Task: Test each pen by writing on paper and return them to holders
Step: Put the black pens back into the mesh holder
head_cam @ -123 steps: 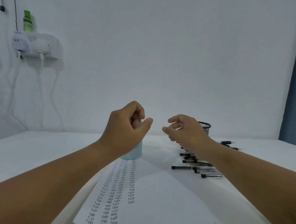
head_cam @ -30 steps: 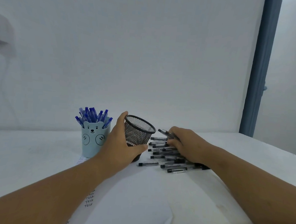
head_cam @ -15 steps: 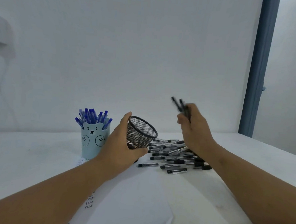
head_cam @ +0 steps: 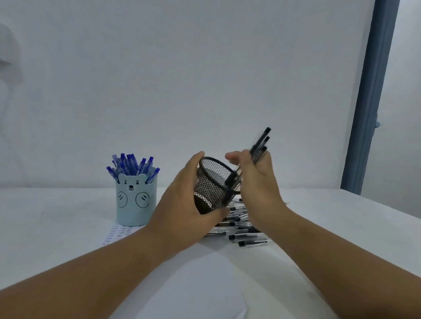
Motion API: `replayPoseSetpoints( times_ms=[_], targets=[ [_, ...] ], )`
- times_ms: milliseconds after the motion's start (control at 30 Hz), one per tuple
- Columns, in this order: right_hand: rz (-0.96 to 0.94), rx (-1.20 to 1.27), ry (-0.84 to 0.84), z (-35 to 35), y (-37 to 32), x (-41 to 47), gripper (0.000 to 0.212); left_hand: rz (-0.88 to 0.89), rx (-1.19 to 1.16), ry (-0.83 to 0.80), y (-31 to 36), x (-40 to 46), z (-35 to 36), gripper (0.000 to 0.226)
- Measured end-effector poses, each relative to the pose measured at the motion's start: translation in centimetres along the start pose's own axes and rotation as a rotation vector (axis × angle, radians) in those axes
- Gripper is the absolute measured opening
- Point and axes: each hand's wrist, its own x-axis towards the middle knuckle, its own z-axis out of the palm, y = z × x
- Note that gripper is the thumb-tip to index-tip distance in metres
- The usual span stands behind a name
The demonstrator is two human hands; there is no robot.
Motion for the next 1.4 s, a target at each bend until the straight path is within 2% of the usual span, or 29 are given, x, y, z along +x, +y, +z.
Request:
replayPoseSetpoints(
  times_ms=[133, 233, 333, 433, 500, 600, 667, 767, 900, 1033, 1133, 1167, 1233, 1333, 1400],
  targets=[
    [0.119, -0.145, -0.216, -0.6, 1.7, 0.0, 0.024, -0.045, -0.048, 0.047, -0.7, 0.2, -0.3, 0.108],
    [0.095, -0.174, -0.209, -0.9, 1.7, 0.1, 0.043, -0.072, -0.04, 0.055, -1.0, 0.3, -0.6, 0.108],
    [-0.016, -0.121, -0.199, -1.4, 1.2, 0.4, 0.05, -0.073, -0.002, 0.047, -1.2, 0.2, -0.8, 0.107],
    [-0.103, -0.168, -0.186, -1.7, 1.4, 0.3, 0.035, -0.003, 0.11, 0.004, -0.9, -0.1, -1.1, 0.105],
    [-0.152, -0.217, -0.111, -1.6, 1.6, 0.5, 0.016, 0.016, 0.136, -0.006, -0.6, -0.1, -1.1, 0.104],
    [-0.182, -0.182, 0.013, -1.7, 1.7, 0.9, 0.008, 0.014, 0.131, 0.005, -0.3, -0.1, -1.0, 0.104],
    [-0.171, -0.218, -0.028, -1.9, 2.0, 1.0, 0.013, 0.015, 0.137, -0.005, -0.3, -0.2, -1.0, 0.104],
    [-0.148, -0.281, -0.197, -1.8, 2.4, 0.5, 0.025, 0.01, 0.153, -0.018, -0.5, -0.3, -1.1, 0.102],
    [-0.134, -0.275, -0.176, -1.8, 2.4, 0.8, 0.026, -0.03, 0.141, -0.004, -0.8, -0.1, -1.1, 0.105],
    [0.02, -0.234, -0.185, -2.2, 1.8, 1.3, 0.046, -0.084, 0.103, 0.015, -1.2, 0.2, -1.0, 0.111],
    [-0.071, -0.361, -0.172, -3.5, 0.6, 1.6, 0.029, -0.153, 0.069, 0.029, -1.7, 0.5, -1.0, 0.116],
    [-0.085, -0.434, -0.214, -4.3, 0.1, 1.8, 0.023, -0.175, 0.054, 0.036, -1.9, 0.5, -1.1, 0.117],
    [-0.074, -0.655, -0.435, -6.1, -0.6, 2.3, 0.021, -0.205, 0.017, 0.049, -2.2, 0.6, -1.1, 0.116],
    [0.05, -1.037, -0.821, -7.8, -1.5, 2.4, 0.05, -0.214, -0.004, 0.052, -2.3, 0.7, -1.0, 0.113],
    [0.135, -1.175, -0.91, -7.7, -1.7, 2.1, 0.064, -0.212, -0.006, 0.048, -2.3, 0.8, -1.0, 0.112]
  ],
)
